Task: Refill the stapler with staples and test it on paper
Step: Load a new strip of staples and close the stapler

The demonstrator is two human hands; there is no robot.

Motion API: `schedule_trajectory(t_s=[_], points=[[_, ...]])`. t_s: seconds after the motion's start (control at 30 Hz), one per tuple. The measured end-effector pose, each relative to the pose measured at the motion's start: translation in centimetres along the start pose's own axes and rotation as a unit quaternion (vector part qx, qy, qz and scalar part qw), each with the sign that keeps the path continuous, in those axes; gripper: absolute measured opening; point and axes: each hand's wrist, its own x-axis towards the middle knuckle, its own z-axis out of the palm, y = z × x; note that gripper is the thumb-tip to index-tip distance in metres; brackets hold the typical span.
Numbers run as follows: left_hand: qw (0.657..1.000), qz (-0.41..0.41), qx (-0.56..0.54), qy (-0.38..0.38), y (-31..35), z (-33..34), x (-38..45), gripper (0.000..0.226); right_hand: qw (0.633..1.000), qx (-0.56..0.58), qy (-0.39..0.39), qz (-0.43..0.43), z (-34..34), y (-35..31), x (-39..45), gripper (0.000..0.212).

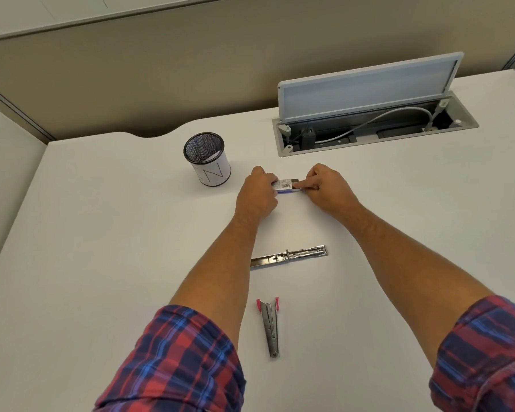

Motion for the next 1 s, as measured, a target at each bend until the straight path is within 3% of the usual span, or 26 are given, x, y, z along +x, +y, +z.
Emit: schedule_trajectory(t_s=[0.5,0.77,1.0], points=[[1.0,-0.001,0.009,-0.008,0.2,-0.3,-0.2,0.038,0.995,-0.094,0.002,-0.041,-1.1,-0.5,-0.9,0.029],[1.0,0.001,0.012,-0.003,0.3,-0.3,-0.2,0.035,0.996,-0.047,0.04,0.061,-0.5,-1.8,0.2,0.037],[1.0,0.001,0.015,-0.007,0.3,-0.3,-0.3,0.037,0.989,-0.006,0.053,0.137,-0.1,-2.6,0.9,0.027]])
